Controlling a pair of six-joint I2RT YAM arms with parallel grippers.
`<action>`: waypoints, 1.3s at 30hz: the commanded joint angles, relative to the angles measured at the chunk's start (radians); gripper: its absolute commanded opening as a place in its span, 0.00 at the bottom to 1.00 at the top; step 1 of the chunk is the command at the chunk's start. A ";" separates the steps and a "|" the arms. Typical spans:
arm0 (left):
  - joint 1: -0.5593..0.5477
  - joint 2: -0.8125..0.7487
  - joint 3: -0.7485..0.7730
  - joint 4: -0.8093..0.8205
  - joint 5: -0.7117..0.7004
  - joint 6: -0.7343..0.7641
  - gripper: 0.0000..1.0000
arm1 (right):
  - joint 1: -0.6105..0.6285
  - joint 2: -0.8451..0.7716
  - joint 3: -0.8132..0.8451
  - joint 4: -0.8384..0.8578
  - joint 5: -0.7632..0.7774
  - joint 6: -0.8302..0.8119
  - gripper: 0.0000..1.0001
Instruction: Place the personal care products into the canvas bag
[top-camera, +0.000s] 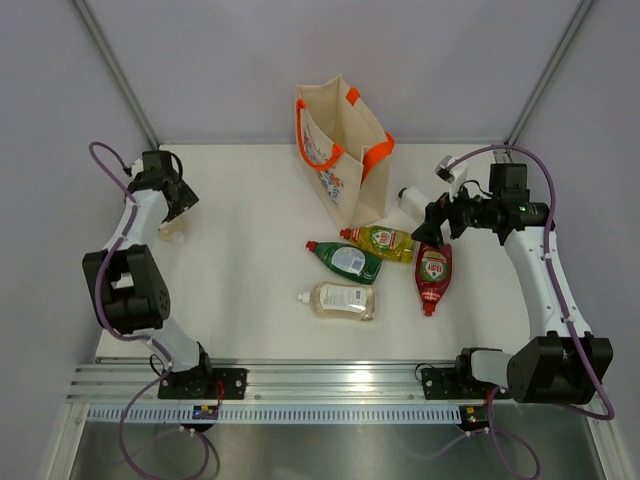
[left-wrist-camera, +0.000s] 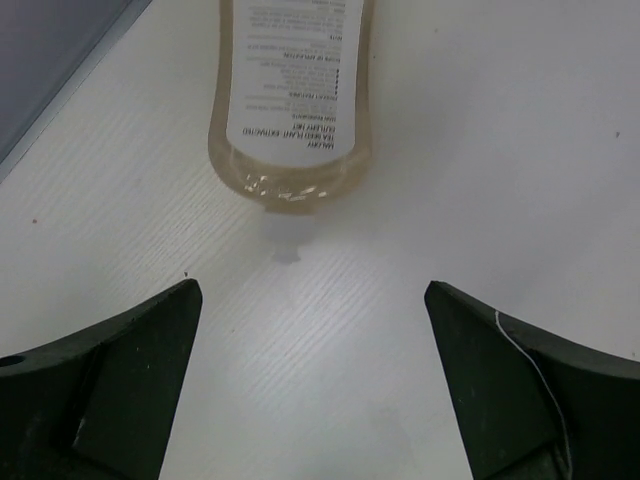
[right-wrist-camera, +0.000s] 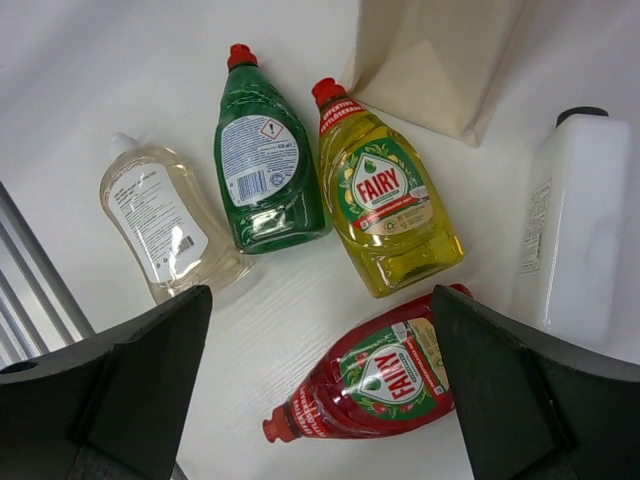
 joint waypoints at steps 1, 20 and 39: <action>0.018 0.112 0.141 0.002 -0.055 0.022 0.99 | 0.002 -0.006 -0.013 0.002 -0.047 -0.050 1.00; 0.121 0.471 0.477 -0.088 -0.038 0.157 0.99 | 0.000 0.108 0.065 -0.019 -0.074 -0.027 1.00; 0.159 0.554 0.418 -0.086 0.157 0.160 0.86 | -0.001 0.082 0.060 -0.032 -0.093 0.012 0.99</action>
